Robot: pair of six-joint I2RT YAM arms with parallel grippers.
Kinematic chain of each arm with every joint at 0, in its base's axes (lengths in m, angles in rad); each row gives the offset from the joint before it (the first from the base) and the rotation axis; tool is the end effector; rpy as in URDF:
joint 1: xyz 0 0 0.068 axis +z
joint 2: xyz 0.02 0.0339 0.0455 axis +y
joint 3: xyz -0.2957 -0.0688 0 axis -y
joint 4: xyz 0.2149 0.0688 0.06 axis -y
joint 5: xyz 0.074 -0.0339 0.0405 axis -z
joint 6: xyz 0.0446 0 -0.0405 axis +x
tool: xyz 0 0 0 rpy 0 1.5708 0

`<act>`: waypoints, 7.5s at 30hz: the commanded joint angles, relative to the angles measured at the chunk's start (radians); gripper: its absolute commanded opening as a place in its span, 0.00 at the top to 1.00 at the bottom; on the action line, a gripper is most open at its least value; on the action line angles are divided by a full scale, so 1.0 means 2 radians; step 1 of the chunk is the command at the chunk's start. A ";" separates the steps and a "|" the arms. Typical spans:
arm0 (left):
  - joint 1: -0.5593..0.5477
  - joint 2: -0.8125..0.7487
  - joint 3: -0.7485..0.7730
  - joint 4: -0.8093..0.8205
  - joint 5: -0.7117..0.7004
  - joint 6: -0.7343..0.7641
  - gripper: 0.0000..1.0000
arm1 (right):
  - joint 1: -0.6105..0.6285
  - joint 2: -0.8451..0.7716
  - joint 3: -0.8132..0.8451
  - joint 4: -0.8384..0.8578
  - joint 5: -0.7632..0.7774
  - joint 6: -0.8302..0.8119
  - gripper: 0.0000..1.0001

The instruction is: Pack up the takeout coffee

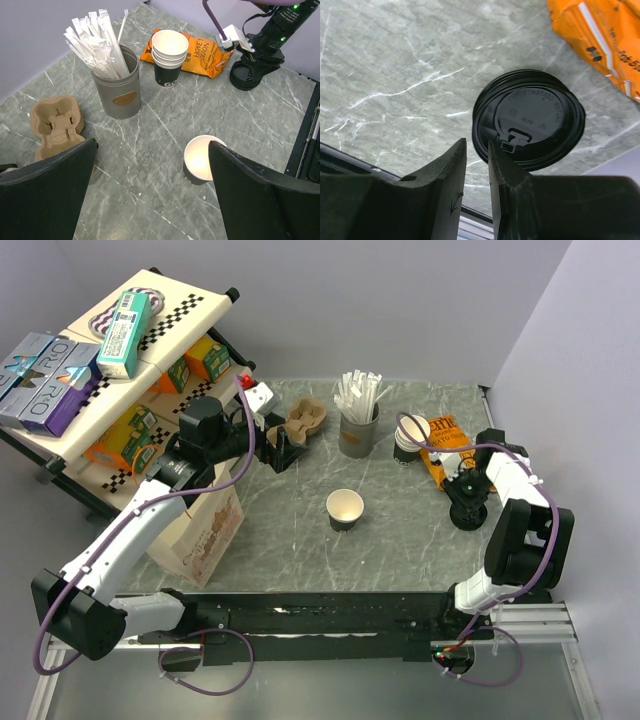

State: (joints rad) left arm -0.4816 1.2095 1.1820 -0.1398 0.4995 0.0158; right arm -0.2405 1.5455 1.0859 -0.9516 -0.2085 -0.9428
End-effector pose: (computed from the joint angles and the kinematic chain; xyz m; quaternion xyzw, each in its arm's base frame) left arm 0.2059 -0.1317 0.4253 0.3368 0.6780 -0.3280 0.5651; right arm 0.2454 -0.0507 0.2514 -0.3488 0.9281 0.0419 0.1237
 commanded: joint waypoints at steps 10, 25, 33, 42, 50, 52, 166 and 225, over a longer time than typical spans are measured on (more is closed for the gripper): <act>-0.002 0.001 0.008 0.015 0.000 0.007 0.01 | -0.005 0.016 0.017 -0.025 -0.019 -0.020 0.68; -0.002 0.004 0.008 0.015 -0.004 0.002 0.01 | -0.005 0.029 0.024 -0.030 -0.018 -0.024 0.75; -0.002 0.006 0.008 0.016 -0.004 0.004 0.01 | -0.005 0.032 0.028 -0.029 -0.018 -0.023 0.84; -0.002 0.005 0.006 0.016 -0.004 0.004 0.01 | -0.005 0.034 0.028 -0.024 -0.014 -0.019 0.92; -0.002 0.006 0.009 0.016 -0.005 0.007 0.01 | -0.009 0.000 0.025 0.003 0.007 -0.006 1.00; -0.002 0.006 0.008 0.017 -0.003 0.009 0.01 | -0.012 -0.019 0.021 0.013 0.014 0.006 1.00; -0.002 0.028 0.009 0.020 -0.005 0.017 0.01 | -0.015 0.099 0.093 -0.071 -0.016 -0.033 0.84; -0.016 0.033 0.018 -0.006 0.026 0.074 0.01 | -0.015 0.071 0.086 -0.067 0.010 -0.065 0.50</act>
State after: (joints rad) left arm -0.5079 1.2911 1.2064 -0.1837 0.5446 0.1715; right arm -0.2665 1.6577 1.2411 -1.1164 -0.2008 -1.0565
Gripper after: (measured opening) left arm 0.995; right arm 0.500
